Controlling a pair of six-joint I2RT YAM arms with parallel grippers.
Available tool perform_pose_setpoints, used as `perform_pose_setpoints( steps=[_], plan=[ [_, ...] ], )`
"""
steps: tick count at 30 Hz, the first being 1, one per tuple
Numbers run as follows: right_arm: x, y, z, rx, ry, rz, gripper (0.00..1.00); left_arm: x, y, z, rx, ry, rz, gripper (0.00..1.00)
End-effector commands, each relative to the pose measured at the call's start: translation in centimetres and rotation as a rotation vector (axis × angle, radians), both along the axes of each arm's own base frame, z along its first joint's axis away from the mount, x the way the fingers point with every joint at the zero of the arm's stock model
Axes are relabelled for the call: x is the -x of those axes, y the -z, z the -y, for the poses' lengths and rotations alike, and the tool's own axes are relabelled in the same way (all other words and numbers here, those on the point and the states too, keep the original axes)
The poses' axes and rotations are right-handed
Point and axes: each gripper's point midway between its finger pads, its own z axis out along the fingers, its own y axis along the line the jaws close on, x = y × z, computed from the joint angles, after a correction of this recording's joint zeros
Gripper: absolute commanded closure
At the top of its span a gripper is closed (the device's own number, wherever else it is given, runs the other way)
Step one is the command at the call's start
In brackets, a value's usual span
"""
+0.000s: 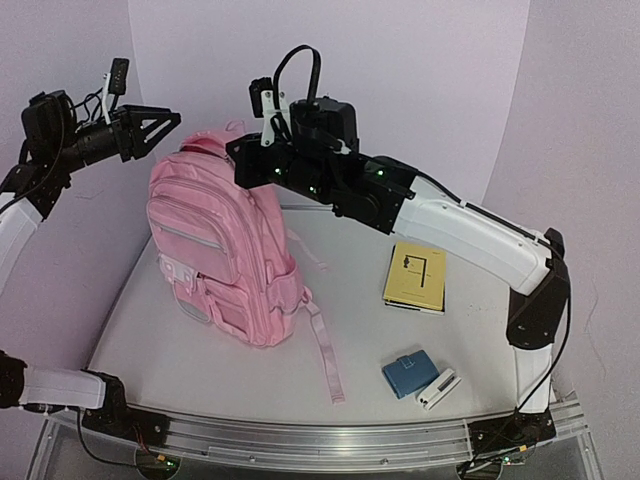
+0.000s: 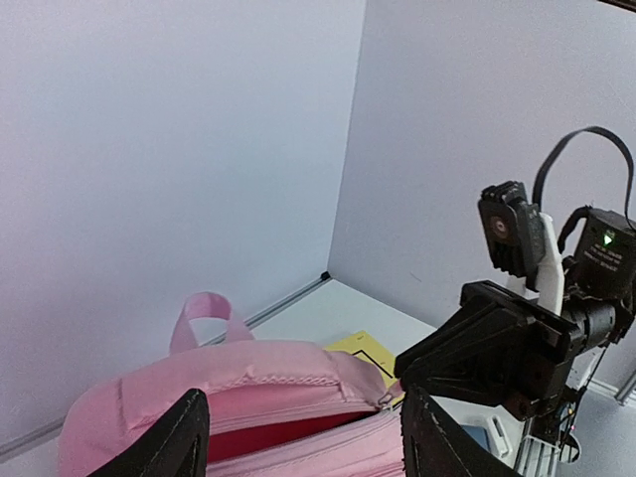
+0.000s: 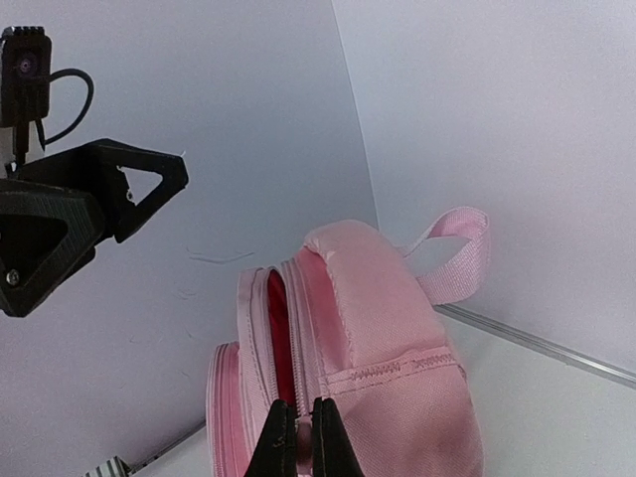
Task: Pack the student bag
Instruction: Zip the student bag at the center of the board.
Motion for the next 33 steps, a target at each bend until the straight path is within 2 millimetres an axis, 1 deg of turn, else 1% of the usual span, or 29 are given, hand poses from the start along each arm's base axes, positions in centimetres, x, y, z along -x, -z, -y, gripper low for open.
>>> perform_pose_setpoints(
  steps=[1, 3, 6, 9, 12, 15, 19, 23, 27, 33],
  plan=[
    [1.2, -8.5, 1.7, -0.253, -0.029, 0.112, 1.00, 1.2, 0.2, 5.0, -0.108, 0.159, 0.125, 0.34],
    [1.3, -8.7, 1.9, -0.263, -0.029, 0.107, 1.00, 1.3, 0.9, 6.4, -0.142, 0.191, 0.129, 0.34],
    [1.4, -8.7, 2.2, -0.269, -0.026, 0.102, 1.00, 0.9, 1.5, 6.9, -0.154, 0.198, 0.141, 0.35],
    [1.5, -8.8, 2.4, -0.269, -0.027, 0.099, 1.00, 0.7, 1.9, 7.2, -0.157, 0.201, 0.163, 0.37],
    [1.5, -8.9, 2.8, -0.270, -0.021, 0.098, 1.00, 0.6, 2.7, 7.7, -0.167, 0.224, 0.140, 0.41],
    [1.4, -9.2, 3.2, -0.276, -0.003, 0.096, 1.00, 1.0, 3.5, 7.8, -0.181, 0.250, 0.122, 0.44],
    [1.5, -9.3, 3.7, -0.279, 0.007, 0.094, 1.00, 1.2, 5.1, 7.6, -0.220, 0.247, 0.097, 0.42],
    [1.4, -9.3, 4.2, -0.275, 0.021, 0.091, 1.00, 1.2, 6.4, 7.4, -0.258, 0.239, 0.080, 0.42],
    [1.6, -9.1, 4.1, -0.271, 0.007, 0.088, 1.00, 0.4, 6.8, 7.3, -0.272, 0.206, 0.091, 0.44],
    [1.8, -8.6, 3.7, -0.256, -0.012, 0.088, 1.00, -0.4, 6.3, 7.7, -0.267, 0.189, 0.121, 0.50]
  ],
)
